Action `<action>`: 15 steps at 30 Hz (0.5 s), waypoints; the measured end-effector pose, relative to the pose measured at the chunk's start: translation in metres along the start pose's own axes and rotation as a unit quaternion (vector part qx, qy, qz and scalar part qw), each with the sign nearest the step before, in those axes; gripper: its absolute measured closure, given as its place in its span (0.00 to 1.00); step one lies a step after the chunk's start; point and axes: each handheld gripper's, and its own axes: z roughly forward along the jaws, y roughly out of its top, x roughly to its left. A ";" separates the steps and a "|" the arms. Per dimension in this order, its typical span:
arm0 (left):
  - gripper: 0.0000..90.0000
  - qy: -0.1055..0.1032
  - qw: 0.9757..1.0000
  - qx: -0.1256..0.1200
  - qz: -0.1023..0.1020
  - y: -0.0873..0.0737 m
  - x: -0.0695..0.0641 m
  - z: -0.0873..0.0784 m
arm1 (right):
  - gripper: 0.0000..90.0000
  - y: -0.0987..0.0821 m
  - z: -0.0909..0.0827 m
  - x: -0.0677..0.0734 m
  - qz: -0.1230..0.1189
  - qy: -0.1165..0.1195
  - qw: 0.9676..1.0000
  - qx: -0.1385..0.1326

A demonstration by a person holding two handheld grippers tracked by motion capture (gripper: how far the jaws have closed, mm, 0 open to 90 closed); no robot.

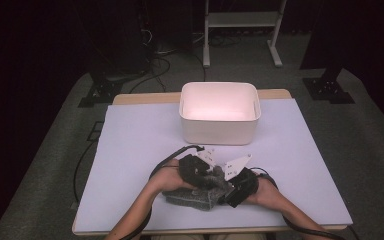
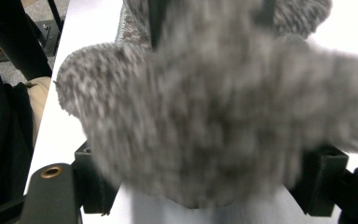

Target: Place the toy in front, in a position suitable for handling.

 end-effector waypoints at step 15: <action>0.84 0.042 0.998 0.000 -0.046 -0.043 0.007 -0.036 | 0.25 -0.001 0.000 -0.001 -0.003 0.002 1.000 0.000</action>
